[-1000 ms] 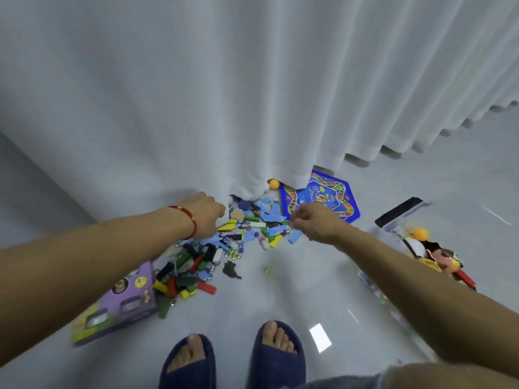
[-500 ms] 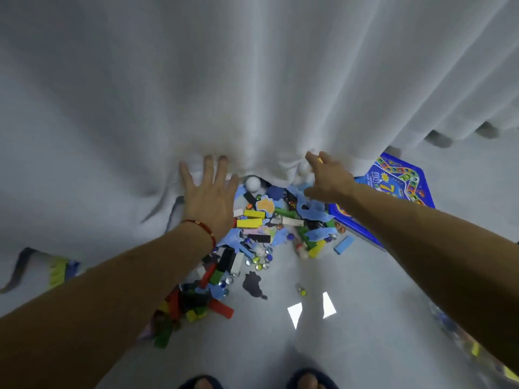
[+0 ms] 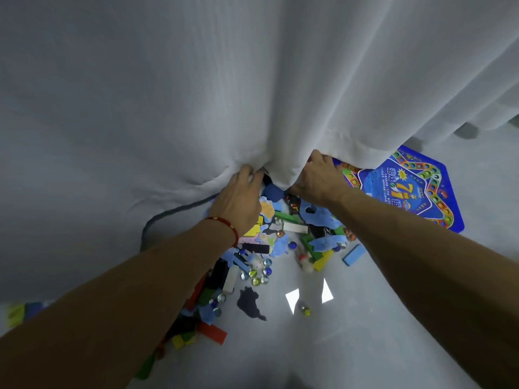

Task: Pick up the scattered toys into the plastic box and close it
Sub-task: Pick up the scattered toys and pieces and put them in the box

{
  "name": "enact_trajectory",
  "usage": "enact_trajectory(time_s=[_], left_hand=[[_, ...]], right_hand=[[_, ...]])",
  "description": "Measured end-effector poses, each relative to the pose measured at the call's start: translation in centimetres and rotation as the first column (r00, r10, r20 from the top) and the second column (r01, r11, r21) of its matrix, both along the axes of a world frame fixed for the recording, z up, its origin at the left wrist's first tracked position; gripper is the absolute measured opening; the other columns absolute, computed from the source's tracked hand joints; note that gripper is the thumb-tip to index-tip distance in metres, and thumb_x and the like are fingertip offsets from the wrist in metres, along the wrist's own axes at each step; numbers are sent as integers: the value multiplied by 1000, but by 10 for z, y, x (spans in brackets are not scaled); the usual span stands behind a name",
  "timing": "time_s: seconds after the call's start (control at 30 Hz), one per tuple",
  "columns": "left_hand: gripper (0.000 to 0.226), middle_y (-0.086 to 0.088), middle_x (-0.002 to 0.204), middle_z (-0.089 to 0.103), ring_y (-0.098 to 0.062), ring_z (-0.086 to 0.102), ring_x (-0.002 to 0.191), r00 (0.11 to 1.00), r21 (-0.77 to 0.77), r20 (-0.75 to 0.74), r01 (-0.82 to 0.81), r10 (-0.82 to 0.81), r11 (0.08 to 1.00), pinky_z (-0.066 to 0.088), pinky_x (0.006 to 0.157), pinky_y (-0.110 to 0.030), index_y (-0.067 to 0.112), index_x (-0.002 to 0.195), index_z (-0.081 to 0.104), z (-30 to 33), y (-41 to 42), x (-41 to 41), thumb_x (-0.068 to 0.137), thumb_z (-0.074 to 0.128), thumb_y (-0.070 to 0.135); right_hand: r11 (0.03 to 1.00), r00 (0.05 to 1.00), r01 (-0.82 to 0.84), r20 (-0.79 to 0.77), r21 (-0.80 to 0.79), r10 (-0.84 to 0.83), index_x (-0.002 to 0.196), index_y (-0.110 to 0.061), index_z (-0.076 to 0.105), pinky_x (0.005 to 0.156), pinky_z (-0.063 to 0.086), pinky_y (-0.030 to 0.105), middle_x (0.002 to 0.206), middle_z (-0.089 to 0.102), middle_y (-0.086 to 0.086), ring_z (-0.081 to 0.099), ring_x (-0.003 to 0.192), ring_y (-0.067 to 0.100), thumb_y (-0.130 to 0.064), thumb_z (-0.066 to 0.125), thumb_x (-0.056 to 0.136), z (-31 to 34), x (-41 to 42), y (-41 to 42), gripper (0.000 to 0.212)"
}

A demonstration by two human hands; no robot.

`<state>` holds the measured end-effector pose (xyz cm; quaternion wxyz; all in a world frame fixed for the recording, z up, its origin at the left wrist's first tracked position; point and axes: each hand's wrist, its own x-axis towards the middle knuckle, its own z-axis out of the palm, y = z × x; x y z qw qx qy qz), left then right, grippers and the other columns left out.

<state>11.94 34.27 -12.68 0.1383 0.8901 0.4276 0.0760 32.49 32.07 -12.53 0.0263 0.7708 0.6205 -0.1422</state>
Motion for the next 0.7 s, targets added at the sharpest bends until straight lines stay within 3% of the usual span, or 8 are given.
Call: enact_trajectory(time_s=[0.1,0.23,0.33,0.43,0.57,0.7], left_hand=[[46,-13,123,47,-31,51,100,999,9,-7,33,-33,999,49,83,-43,7,126,52,-11,8,1,82,59,0],[33,-15,115,55,-33,52,98,997,-50,76,25,-21,998,44,87,-41,7,117,57,-18,5,2,85,60,3],[26,-14,110,58,-32,50,99,995,-85,103,6,2,996,41,86,-38,10,110,58,-16,-1,2,84,64,8],[33,-15,113,56,-31,47,106,990,-148,129,-33,52,988,42,90,-41,9,115,56,-11,-11,-2,84,67,11],[39,-12,117,56,-30,47,112,981,-159,182,-40,69,986,42,94,-39,11,123,55,1,-25,-5,86,67,14],[31,-10,115,54,-27,51,108,951,-247,242,-130,191,960,45,90,-37,14,119,57,24,-56,1,90,62,22]], right_hand=[[999,994,-48,102,17,46,148,-24,35,100,34,57,142,36,10,36,129,40,-50,47,98,-8,-10,-8,58],[998,999,29,13,52,-30,138,-17,44,91,41,60,135,37,12,37,119,37,-25,53,97,-18,-27,-22,43],[991,993,108,-51,85,-104,136,-13,43,87,46,59,126,41,14,39,116,37,-25,50,99,-18,-36,-31,39],[982,984,142,-124,125,-127,133,-11,41,87,47,57,120,43,16,40,111,37,-20,49,99,-18,-40,-46,36],[958,969,200,-183,205,-164,133,-13,45,91,48,46,125,45,15,41,115,35,-10,69,86,-6,-39,-70,53],[872,867,320,-484,371,-113,134,-22,51,93,43,34,129,48,9,46,115,24,-20,61,97,25,-38,-108,38]])
